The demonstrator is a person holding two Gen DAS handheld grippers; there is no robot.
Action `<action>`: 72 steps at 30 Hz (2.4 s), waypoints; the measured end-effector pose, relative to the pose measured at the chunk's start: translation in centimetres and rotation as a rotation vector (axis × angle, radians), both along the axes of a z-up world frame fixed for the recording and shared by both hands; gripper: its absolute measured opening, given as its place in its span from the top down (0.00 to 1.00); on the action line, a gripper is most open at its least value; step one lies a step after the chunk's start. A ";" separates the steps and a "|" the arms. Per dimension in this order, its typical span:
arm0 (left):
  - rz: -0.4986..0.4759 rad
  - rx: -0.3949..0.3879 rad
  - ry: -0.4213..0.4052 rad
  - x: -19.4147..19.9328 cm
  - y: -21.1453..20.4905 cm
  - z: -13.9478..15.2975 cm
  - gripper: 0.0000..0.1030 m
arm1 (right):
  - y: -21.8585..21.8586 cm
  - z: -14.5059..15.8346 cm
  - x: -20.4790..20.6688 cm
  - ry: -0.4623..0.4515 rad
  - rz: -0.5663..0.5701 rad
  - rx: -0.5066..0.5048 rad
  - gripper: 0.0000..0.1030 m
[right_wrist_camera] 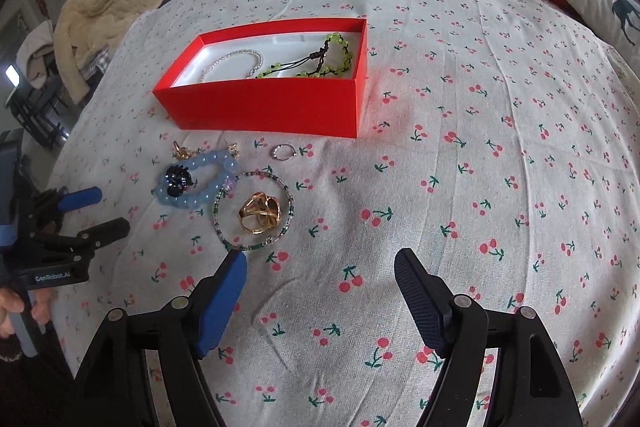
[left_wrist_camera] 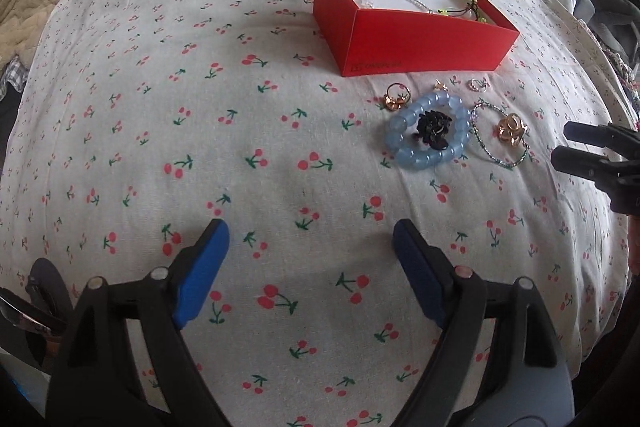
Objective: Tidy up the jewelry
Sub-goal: 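Withdraw both open tools from the box toward the remaining jewelry, then grasp the black flower clip with the left tool while the right tool grasps the gold rings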
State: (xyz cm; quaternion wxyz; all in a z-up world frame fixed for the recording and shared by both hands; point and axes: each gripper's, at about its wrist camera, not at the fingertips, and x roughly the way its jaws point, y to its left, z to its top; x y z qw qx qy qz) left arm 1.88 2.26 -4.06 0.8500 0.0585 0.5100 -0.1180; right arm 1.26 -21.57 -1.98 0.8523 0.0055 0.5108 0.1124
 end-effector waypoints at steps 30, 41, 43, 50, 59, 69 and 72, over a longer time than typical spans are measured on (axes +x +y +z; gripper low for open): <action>-0.077 -0.148 0.027 0.4 -1.6 0.7 0.59 | 5.0 -1.6 2.6 -0.043 0.155 -0.003 0.72; -0.107 -0.201 0.012 1.4 -4.2 1.5 0.60 | 3.3 0.1 1.7 -0.077 0.131 0.046 0.72; -0.107 -0.214 0.013 1.8 -4.8 1.6 0.60 | 2.8 0.5 1.6 -0.084 0.127 0.053 0.72; -0.088 -0.177 -0.006 3.1 -6.3 1.1 0.61 | 1.4 1.2 1.3 -0.093 0.112 0.078 0.72; -0.060 -0.157 0.016 3.8 -7.1 0.1 0.68 | 0.3 1.7 1.7 -0.090 0.083 0.106 0.72; -0.063 -0.115 -0.022 3.5 -6.8 1.3 0.75 | 0.4 1.9 1.9 -0.092 0.075 0.107 0.72; -0.063 -0.141 -0.034 3.3 -6.4 2.2 0.75 | 0.6 2.3 2.1 -0.101 0.068 0.111 0.72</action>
